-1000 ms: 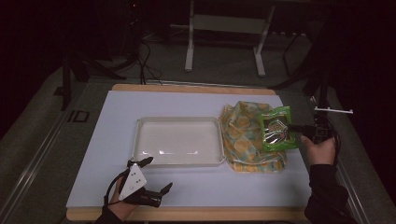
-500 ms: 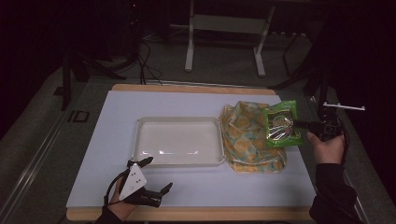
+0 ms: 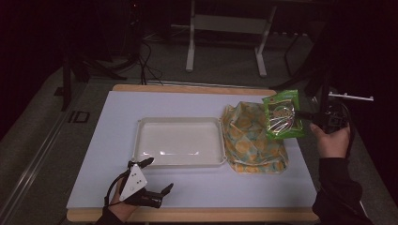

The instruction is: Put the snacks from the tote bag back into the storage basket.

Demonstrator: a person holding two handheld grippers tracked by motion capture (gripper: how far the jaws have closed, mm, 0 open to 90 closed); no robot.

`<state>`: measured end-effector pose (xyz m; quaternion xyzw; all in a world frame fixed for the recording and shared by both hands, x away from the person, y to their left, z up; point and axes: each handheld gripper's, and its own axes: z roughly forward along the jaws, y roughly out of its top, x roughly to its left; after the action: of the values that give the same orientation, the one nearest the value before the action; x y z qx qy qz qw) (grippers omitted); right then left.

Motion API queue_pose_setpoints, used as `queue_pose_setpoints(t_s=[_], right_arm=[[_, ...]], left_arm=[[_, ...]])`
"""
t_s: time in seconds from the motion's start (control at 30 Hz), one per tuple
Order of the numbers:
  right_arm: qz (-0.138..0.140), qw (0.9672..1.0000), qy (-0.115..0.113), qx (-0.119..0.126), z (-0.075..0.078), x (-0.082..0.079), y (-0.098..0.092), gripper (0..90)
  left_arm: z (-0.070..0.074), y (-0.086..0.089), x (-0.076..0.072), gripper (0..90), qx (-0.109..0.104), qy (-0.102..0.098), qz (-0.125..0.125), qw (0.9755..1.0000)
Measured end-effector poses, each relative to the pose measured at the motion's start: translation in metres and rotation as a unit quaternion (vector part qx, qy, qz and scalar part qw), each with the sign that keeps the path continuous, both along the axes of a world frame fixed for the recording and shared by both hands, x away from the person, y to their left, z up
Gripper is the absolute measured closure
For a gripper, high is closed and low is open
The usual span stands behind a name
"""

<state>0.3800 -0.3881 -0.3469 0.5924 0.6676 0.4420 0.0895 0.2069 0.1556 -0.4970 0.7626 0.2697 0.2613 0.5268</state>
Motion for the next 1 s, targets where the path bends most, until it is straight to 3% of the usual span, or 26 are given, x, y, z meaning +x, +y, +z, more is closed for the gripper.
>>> queue_pose_setpoints(t_s=[0.57,1.0], right_arm=[[0.027,0.9994,-0.021,-0.003,0.028,0.004,0.034,88.8],[0.05,0.9984,-0.027,0.004,0.034,0.009,0.062,88.8]], left_arm=[[0.0,0.0,-0.001,0.2,0.0,-0.004,0.002,1.0],[0.0,0.0,-0.001,0.2,0.0,-0.003,0.002,1.0]])
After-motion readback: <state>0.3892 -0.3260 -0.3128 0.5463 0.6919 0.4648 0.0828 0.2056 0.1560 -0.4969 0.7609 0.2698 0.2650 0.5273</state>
